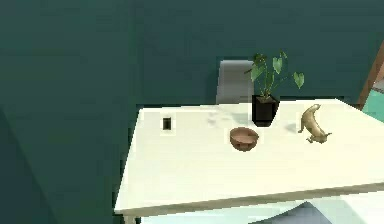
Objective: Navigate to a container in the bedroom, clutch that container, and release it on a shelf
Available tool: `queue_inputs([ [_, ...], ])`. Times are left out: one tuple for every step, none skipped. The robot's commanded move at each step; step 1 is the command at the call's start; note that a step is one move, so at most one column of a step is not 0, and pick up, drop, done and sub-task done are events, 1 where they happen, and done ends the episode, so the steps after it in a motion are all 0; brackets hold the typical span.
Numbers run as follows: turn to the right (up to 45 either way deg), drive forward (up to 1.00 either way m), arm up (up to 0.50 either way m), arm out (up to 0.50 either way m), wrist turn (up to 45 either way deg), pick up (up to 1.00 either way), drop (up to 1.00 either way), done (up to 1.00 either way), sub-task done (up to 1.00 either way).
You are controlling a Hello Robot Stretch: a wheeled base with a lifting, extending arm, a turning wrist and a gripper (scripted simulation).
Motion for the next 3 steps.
queue_inputs([
  [21.0, 0.0, 0.0, 0.0, 0.0, 0.0, 0.0, 0.0, 0.0],
  [0.0, 0.2, 0.0, 0.0, 0.0, 0.0, 0.0, 0.0, 0.0],
  [-45.0, 0.0, 0.0, 0.0, 0.0, 0.0, 0.0, 0.0, 0.0],
])
